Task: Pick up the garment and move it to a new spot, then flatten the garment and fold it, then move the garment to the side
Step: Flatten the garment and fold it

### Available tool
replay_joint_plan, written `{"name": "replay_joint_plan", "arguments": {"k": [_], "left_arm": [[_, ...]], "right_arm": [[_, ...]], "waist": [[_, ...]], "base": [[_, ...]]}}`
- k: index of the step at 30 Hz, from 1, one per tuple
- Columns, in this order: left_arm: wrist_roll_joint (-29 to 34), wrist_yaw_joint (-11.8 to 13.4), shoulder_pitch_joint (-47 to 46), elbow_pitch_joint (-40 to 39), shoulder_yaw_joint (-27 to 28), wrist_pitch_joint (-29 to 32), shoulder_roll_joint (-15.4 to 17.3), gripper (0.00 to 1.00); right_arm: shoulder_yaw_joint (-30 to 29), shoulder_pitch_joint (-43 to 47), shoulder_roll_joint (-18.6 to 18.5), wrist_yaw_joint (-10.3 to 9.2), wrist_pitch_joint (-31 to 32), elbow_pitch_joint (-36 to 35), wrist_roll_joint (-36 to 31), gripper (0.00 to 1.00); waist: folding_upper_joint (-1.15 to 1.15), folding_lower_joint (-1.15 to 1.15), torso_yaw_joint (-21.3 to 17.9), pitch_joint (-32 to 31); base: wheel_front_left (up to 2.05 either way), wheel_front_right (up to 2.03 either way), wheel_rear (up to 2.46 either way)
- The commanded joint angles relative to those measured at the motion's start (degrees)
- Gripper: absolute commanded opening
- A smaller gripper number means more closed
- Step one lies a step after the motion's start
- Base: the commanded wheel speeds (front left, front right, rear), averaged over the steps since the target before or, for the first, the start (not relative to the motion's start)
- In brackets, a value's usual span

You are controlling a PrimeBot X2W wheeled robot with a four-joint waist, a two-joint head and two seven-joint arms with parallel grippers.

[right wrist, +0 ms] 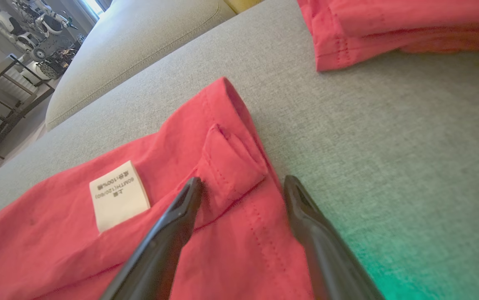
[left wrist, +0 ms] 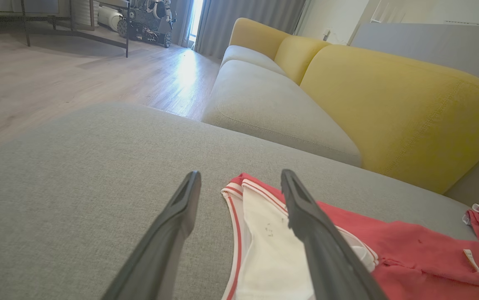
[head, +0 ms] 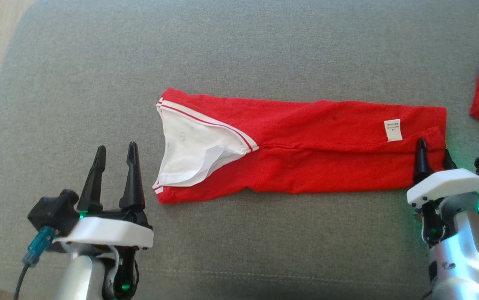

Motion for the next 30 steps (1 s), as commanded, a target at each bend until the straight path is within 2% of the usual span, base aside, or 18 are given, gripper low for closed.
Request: {"name": "replay_joint_plan", "arguments": {"k": [1,7,8,9,13,16,22,28,30], "left_arm": [[0.0,0.1,-2.0,-1.7,2.0,-0.7,0.2,1.00],[-0.2,0.3,-2.0,-1.8,1.8,-0.7,0.2,1.00],[-0.3,0.3,-2.0,-1.9,1.8,-0.7,0.1,1.00],[-0.3,0.3,-1.9,-1.9,1.8,-0.7,0.1,1.00],[-0.3,0.4,-2.0,-2.0,2.1,-0.7,0.1,1.00],[-0.1,0.3,-2.1,-1.9,2.4,-0.7,0.1,1.00],[-0.2,0.3,-1.8,-2.0,2.9,-0.7,0.1,1.00],[-0.7,0.5,-1.3,-2.1,2.5,-0.7,0.1,1.00],[-0.9,0.6,-1.3,-2.0,2.4,-0.7,0.1,1.00]], "right_arm": [[1.3,-1.7,-0.5,-0.05,0.3,-0.3,-0.6,1.00],[1.3,-2.8,-0.6,-0.05,1.0,3.4,-1.0,1.00],[2.3,-3.0,-0.6,-0.05,2.1,4.3,-0.5,0.41],[3.1,-3.0,-0.6,-0.05,2.5,4.5,-0.2,0.00],[8.1,-2.5,-1.6,-0.05,2.9,3.4,0.5,0.00],[8.5,-2.0,-3.6,-0.05,2.0,3.3,-0.2,0.00],[4.6,-2.1,-6.5,-0.05,0.8,3.3,-3.1,0.00],[-2.1,-2.0,-9.4,-0.05,0.6,3.0,-8.2,0.00],[-3.8,-2.2,-9.3,-0.05,0.8,2.5,-9.9,0.00]], "waist": [[0.00,0.00,-0.1,0.0],[0.00,0.00,-0.5,-0.3],[0.00,0.00,-0.6,-0.5],[0.00,0.00,-0.7,-0.6],[0.00,0.00,-1.1,-0.9],[0.00,0.00,-1.4,-1.3],[0.00,0.00,-2.2,-2.2],[0.00,0.00,-2.7,-2.8],[0.00,0.00,-2.8,-3.0]], "base": [[0.00,0.00,0.00],[0.00,0.00,0.00],[0.00,0.00,0.00],[0.00,0.00,0.00],[0.00,0.00,0.00],[0.00,0.00,0.00],[0.00,0.00,0.00],[0.00,0.00,0.00],[0.00,0.00,0.00]]}}
